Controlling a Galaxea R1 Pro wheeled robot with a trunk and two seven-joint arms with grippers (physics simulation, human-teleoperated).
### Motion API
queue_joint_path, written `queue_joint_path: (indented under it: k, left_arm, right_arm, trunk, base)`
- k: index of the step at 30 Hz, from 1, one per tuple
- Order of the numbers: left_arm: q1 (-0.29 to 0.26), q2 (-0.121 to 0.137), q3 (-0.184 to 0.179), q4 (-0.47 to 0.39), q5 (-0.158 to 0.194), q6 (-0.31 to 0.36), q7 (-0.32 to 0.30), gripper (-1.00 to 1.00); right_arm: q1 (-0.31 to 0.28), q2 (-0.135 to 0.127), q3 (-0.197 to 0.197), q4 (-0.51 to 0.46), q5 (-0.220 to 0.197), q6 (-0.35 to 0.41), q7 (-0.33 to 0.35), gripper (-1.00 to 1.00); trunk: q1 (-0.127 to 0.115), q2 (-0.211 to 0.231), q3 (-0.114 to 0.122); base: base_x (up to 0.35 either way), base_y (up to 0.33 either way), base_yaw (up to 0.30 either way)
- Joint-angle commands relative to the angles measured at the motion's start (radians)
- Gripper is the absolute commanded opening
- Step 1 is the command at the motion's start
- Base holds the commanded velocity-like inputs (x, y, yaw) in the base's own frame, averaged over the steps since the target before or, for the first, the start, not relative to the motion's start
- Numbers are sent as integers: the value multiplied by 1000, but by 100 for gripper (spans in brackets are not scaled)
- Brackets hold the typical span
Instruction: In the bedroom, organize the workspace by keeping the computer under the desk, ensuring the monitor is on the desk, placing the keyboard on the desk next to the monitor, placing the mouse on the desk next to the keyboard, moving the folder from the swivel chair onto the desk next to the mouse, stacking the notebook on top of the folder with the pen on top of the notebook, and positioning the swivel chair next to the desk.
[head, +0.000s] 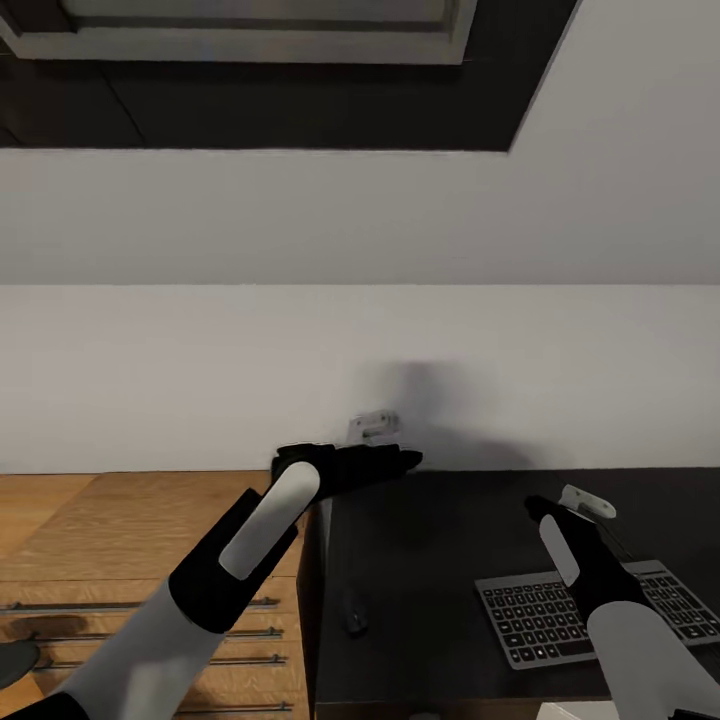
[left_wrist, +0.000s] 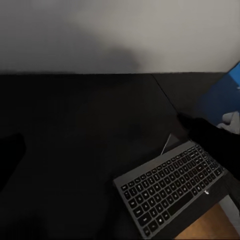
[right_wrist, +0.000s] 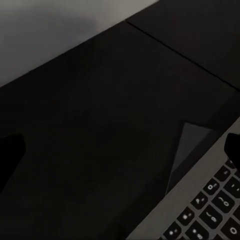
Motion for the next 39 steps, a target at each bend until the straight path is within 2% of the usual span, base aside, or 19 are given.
queue_joint_path:
  k: [1,2,9,10,17,20,23,28,39]
  left_arm:
    - [2,1,-11,0,10,-2,10,100]
    - [6,3,-28,1,11,-10,9,100]
    - [24,12,-73,39,13,-105,8,100]
    - [27,20,-109,50,12,-146,10,100]
    - [29,63,-186,47,12,-176,14,100]
    - [29,68,-190,43,11,-179,15,100]
    - [29,88,-192,31,10,-180,16,100]
    - [29,105,-193,24,10,-182,16,100]
    - [29,111,-193,23,10,-200,19,100]
  right_arm:
    - [0,0,1,-2,-8,3,-6,100]
    - [0,-1,1,-2,-8,3,-7,100]
    - [8,-1,1,-2,-8,2,-8,100]
    - [11,-1,1,-2,-8,2,-8,100]
    - [13,0,1,3,-7,1,-5,100]
    - [13,0,1,3,-7,1,-5,100]
    - [15,0,2,4,-6,2,-4,100]
    - [19,0,3,4,2,2,-2,100]
    - [22,2,3,4,25,2,0,100]
  trunk:
    - [0,-1,-1]
    - [0,-1,-1]
    - [0,-1,-1]
    - [0,-1,-1]
    - [0,-1,-1]
    - [0,-1,-1]
    - [0,-1,-1]
    - [0,-1,-1]
    - [0,-1,-1]
  base:
    - [0,0,19]
    - [0,0,12]
    - [1,-27,5]
    - [63,-220,1]
    - [108,-261,0]
    - [78,-142,0]
    - [26,-47,0]
    - [11,-41,0]
    - [39,-246,0]
